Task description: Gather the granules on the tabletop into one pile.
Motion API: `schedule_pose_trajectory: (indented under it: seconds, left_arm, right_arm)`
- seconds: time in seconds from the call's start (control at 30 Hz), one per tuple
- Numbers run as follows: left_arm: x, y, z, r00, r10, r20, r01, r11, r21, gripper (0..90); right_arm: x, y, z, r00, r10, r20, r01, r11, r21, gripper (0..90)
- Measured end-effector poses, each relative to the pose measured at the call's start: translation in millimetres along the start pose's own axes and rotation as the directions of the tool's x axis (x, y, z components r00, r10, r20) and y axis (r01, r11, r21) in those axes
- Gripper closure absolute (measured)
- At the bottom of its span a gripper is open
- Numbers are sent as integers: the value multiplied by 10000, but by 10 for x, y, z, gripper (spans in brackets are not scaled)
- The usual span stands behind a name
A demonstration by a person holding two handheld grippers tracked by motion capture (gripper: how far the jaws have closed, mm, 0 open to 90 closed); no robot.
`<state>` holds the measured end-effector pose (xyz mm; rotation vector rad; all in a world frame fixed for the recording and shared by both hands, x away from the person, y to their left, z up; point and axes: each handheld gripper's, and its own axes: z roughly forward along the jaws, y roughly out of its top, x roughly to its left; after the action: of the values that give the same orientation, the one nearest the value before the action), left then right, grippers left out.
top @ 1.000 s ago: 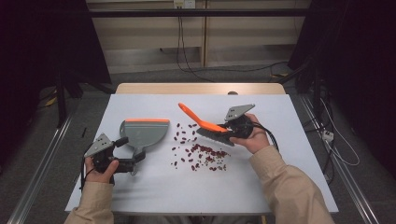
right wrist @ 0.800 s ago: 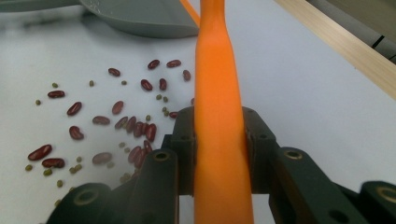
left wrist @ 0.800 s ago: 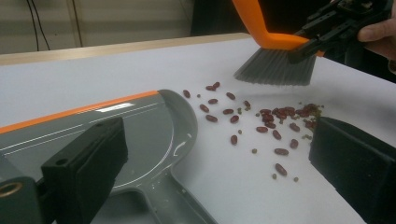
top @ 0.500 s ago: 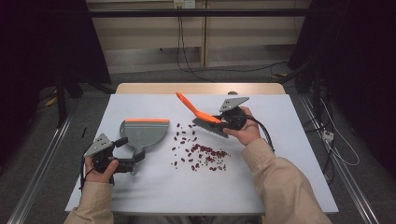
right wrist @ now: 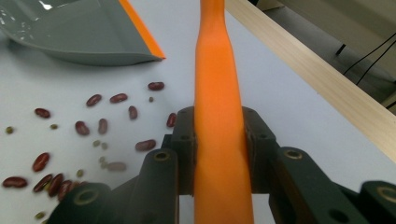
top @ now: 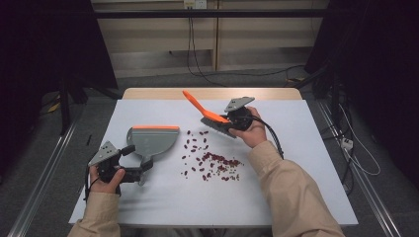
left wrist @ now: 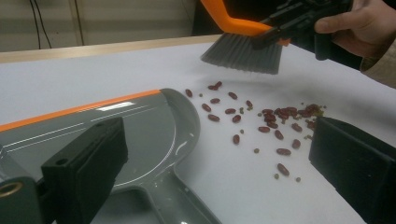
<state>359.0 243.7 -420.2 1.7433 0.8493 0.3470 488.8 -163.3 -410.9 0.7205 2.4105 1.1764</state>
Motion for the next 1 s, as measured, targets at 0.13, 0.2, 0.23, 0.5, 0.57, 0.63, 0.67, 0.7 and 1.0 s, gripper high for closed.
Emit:
schedule_pose_trajectory:
  seconds: [0.13,0.2,0.23,0.5,0.57,0.63,0.67,0.7,1.0]
  left_arm:
    - [11,-2,-7,10000,19,-16,-19,10000,16,43]
    - [12,-3,-6,10000,-44,-24,44,10000,-33,42]
    - [15,-3,-7,10000,-45,-23,45,10000,-34,43]
    - [26,-6,-10,10000,-77,-40,77,10000,-21,43]
    - [27,-9,-5,10000,-79,-19,79,10000,1,43]
    - [25,-9,-5,10000,-84,-15,84,10000,4,43]
    - [24,-9,-6,10000,-86,-16,86,10000,3,42]
    - [25,-10,-8,10000,-84,-22,84,10000,4,43]
    - [23,-17,-10,10000,-75,-2,75,10000,41,43]
  right_arm:
    - [-31,36,135,9998,-113,192,113,9999,4,712]
    - [-39,55,204,9998,-101,148,101,9999,-42,712]
    - [-36,68,238,9997,-190,148,190,9998,-32,712]
    - [-31,106,501,9982,-573,175,571,9983,143,712]
    - [-28,129,550,9969,-744,239,741,9972,128,713]
    - [-8,165,601,9947,-996,235,993,9949,149,712]
    - [1,177,627,9947,-1020,123,1018,9947,131,713]
    - [16,183,654,9946,-1042,-4,1042,9945,112,713]
    - [160,209,650,9793,-1733,-1047,1770,9838,273,710]
